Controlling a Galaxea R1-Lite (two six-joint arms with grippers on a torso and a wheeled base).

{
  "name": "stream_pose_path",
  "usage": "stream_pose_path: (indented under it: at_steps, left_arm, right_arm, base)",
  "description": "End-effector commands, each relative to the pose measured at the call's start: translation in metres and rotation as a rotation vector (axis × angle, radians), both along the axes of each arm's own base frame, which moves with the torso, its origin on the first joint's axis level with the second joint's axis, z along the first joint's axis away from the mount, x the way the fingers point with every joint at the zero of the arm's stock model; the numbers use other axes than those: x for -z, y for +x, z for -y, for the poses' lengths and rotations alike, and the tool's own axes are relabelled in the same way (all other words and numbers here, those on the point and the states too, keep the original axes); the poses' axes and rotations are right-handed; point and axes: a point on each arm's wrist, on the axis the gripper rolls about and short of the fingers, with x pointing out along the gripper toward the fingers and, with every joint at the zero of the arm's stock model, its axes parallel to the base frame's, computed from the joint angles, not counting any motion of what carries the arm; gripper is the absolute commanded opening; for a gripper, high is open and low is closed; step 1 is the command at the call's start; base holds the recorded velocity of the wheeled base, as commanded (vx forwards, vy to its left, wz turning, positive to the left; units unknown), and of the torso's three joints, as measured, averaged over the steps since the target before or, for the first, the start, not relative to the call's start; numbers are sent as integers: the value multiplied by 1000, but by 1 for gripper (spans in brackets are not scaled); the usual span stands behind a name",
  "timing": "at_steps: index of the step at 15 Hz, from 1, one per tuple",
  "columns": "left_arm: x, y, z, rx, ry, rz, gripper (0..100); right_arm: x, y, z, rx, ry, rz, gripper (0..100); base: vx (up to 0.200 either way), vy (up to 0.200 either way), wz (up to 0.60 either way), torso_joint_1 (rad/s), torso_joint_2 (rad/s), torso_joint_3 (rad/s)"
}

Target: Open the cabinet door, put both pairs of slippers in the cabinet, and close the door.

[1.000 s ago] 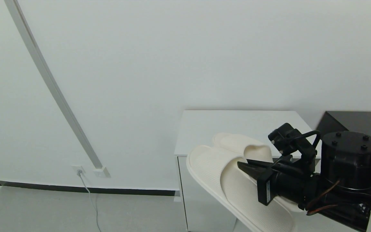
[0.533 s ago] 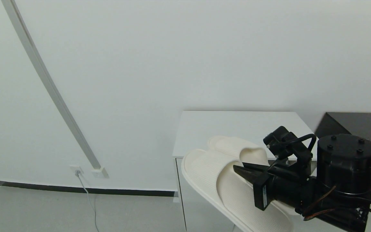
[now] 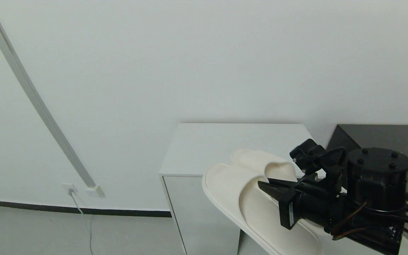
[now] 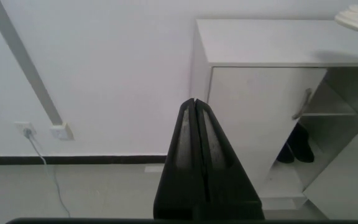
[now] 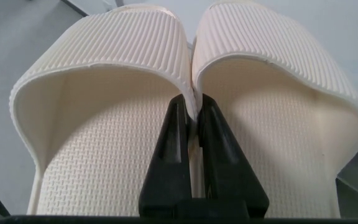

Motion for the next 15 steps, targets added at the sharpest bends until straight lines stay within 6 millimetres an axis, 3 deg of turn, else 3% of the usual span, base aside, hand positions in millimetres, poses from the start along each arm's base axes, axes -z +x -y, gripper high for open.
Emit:
stream_pose_path:
  at_steps: [1,4,15]
  left_arm:
    - [0,0,0,0,0,-1,0]
    - [0,0,0,0,0,-1,0]
    - [0,0,0,-16,-18,-1,0]
  right_arm:
    - [1,0,-1,-4,-2,-2,0]
    - [4,0,-3,-7,-9,-11,0]
    - [11,2,0,6,-24,-30,0]
  base:
    - [0,-200,0,2,2,2]
    - [0,-200,0,-1,-2,-1]
    - [0,0,0,0,0,0]
